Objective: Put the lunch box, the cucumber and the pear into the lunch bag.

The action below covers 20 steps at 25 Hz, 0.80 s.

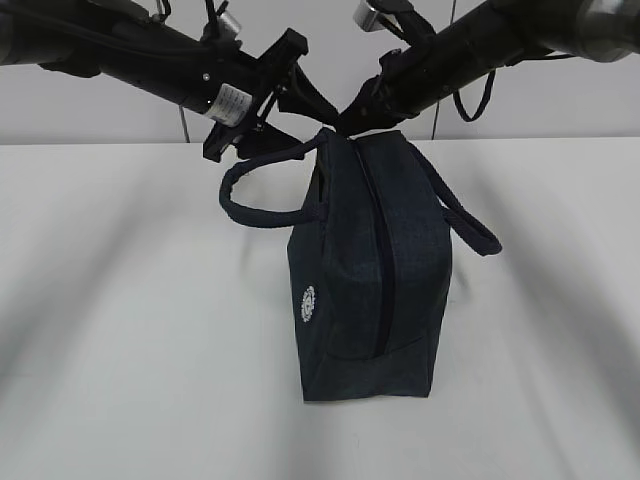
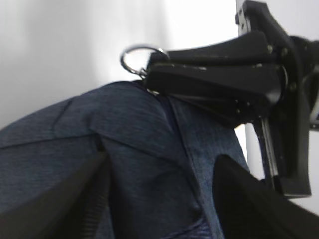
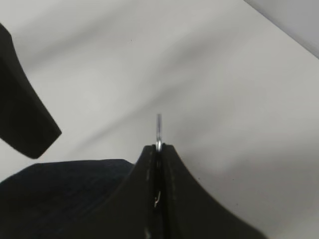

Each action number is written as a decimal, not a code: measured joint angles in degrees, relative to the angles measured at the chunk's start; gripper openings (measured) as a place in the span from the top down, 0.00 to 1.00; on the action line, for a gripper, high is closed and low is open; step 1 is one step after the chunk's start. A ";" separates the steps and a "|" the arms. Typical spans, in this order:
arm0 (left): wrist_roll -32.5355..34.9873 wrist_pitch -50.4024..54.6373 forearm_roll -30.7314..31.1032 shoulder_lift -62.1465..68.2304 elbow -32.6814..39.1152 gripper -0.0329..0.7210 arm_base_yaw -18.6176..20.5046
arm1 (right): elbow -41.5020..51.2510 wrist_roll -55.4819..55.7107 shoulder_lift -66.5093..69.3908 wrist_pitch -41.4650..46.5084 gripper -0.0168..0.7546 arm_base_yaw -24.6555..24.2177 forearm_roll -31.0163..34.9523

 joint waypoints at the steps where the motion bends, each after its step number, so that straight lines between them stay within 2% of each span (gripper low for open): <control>1: 0.00 -0.07 0.00 0.00 -0.06 0.36 -0.34 | 0.00 0.00 0.00 0.00 1.00 0.00 0.00; 13: 0.00 -2.42 0.00 0.98 -0.17 0.40 -2.51 | 0.00 0.10 0.00 0.00 1.00 0.00 -0.23; 17: -0.05 -2.61 0.00 1.12 -0.17 0.47 -2.63 | 0.00 0.10 0.00 0.00 1.00 0.00 -0.54; 20: -0.05 -2.63 0.54 1.12 -0.17 0.56 -2.63 | 0.00 0.10 0.00 0.00 1.00 0.00 -1.08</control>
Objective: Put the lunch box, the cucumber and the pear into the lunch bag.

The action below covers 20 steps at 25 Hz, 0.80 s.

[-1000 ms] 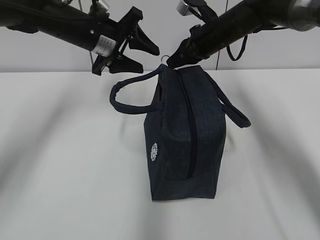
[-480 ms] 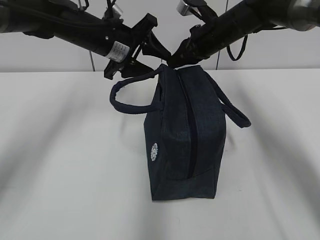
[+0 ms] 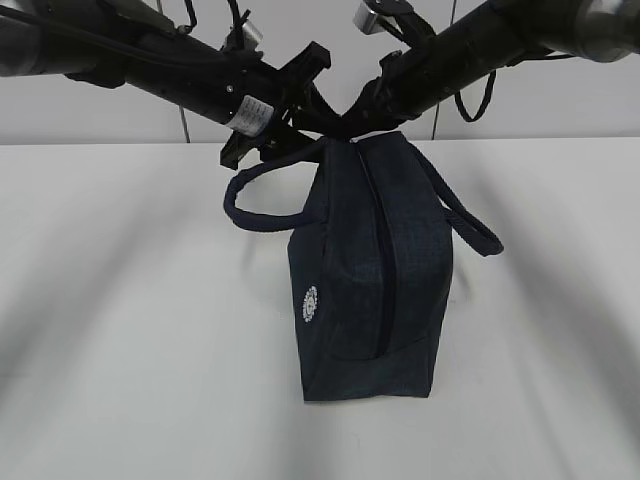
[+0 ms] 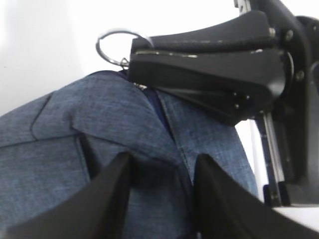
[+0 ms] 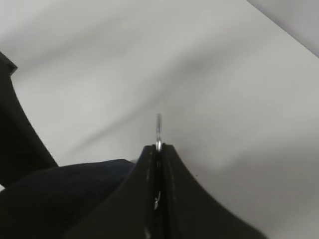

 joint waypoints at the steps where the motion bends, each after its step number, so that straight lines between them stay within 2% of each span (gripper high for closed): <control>1: 0.00 -0.05 0.40 0.00 0.00 0.59 0.00 | 0.00 0.00 0.00 0.00 1.00 0.00 -0.15; 9: -0.11 -0.59 1.65 0.00 0.00 0.92 0.00 | -0.03 0.00 0.00 0.00 1.00 -0.32 -0.82; 20: 0.62 0.55 1.10 0.00 0.00 0.94 0.00 | -0.25 0.00 0.00 -1.17 1.00 -2.17 -0.75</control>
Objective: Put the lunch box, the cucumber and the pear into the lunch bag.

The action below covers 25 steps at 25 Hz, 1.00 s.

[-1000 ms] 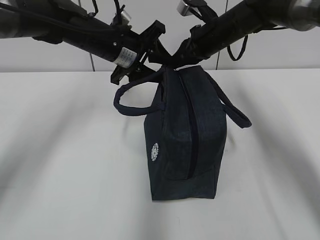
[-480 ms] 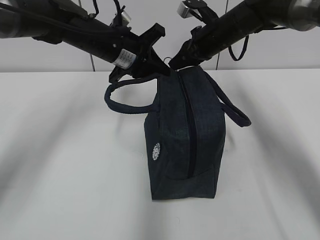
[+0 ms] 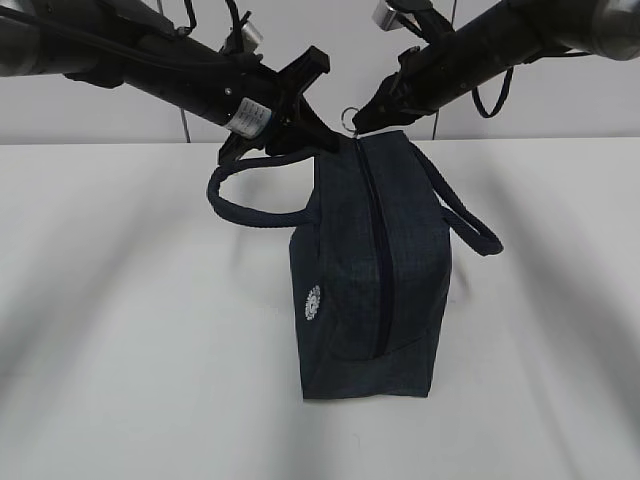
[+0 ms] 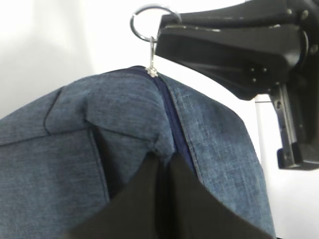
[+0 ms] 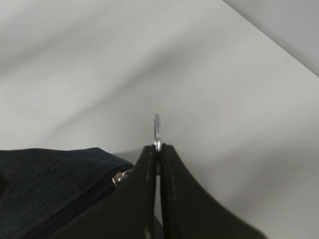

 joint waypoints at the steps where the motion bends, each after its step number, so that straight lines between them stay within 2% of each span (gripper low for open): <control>1: 0.12 0.15 0.00 0.00 0.00 0.94 0.00 | 0.00 0.00 0.08 0.00 1.00 0.00 0.00; 25: 5.73 2.94 -0.44 -5.71 0.43 0.94 0.00 | -0.11 -0.44 1.69 0.46 1.00 -0.09 2.92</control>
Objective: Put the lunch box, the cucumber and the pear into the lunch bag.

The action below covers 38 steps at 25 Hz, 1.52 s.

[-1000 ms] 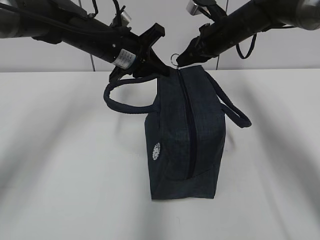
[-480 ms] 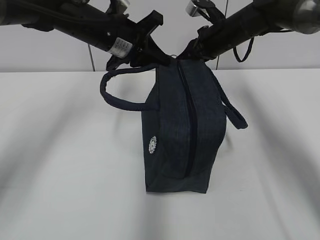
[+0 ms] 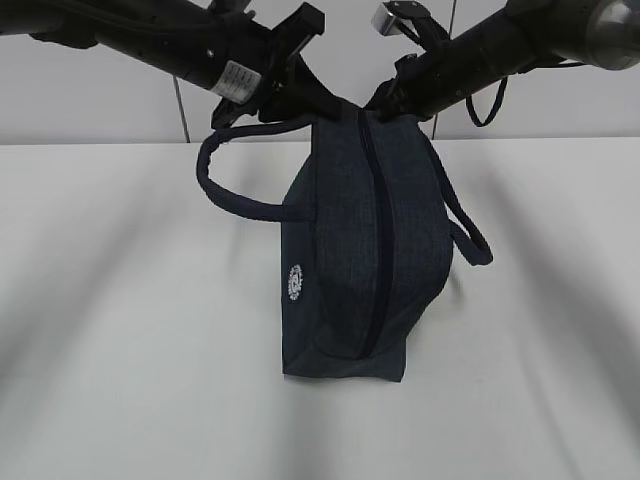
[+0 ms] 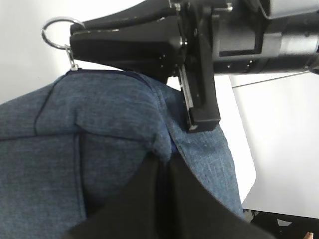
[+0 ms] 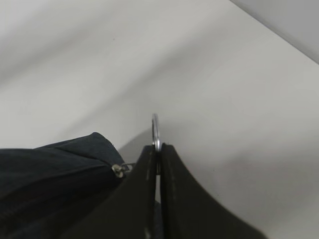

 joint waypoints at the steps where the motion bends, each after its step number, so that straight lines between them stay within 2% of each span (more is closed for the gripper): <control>1: 0.00 0.00 0.23 -0.02 0.00 0.94 0.00 | 0.00 0.00 0.00 0.00 1.00 0.00 0.00; 6: 0.00 -0.63 4.59 -0.43 0.00 0.93 0.00 | -1.01 1.32 0.35 0.00 0.98 0.00 -0.22; 8: -0.36 -0.81 7.71 -0.53 -0.07 0.86 0.00 | -2.51 3.01 0.71 -0.10 0.91 -0.04 -0.61; 11: -0.70 -1.51 12.96 -0.53 -0.32 0.54 0.00 | -5.30 5.98 0.70 -0.46 0.66 -0.56 -0.88; 13: -0.93 -1.61 14.43 -0.53 -0.32 0.37 0.40 | -7.04 8.16 0.70 -0.46 0.48 -0.77 -0.96; 14: -0.93 -1.66 14.56 -0.53 -0.32 0.31 0.69 | -7.83 9.35 0.70 -0.35 0.42 -0.77 -1.29; 16: -1.43 -1.72 14.70 -0.56 -0.32 0.27 1.72 | -9.31 11.64 0.70 0.79 0.36 -0.82 -2.14; 20: -3.46 -1.07 15.44 -0.76 -0.32 0.24 4.75 | -12.21 17.96 0.70 6.24 0.33 -1.06 -6.04; 23: -5.14 0.04 18.30 -2.12 -0.32 0.24 6.42 | -15.08 26.40 0.70 10.22 0.33 -1.17 -11.49; 26: -7.91 1.77 24.57 -3.73 -0.43 0.24 7.00 | -18.18 35.39 0.70 11.48 0.33 -1.67 -17.72; 29: -12.10 4.27 33.73 -4.42 -0.43 0.23 7.07 | -20.03 44.25 0.58 11.60 0.33 -2.05 -24.89; 32: -15.62 5.99 40.57 -4.82 -0.43 0.23 7.07 | -18.98 53.75 -0.74 11.96 0.33 -2.18 -31.44; 38: -20.00 8.35 44.81 -6.28 -0.43 0.23 7.13 | -9.88 60.43 -7.22 12.11 0.35 -2.18 -36.63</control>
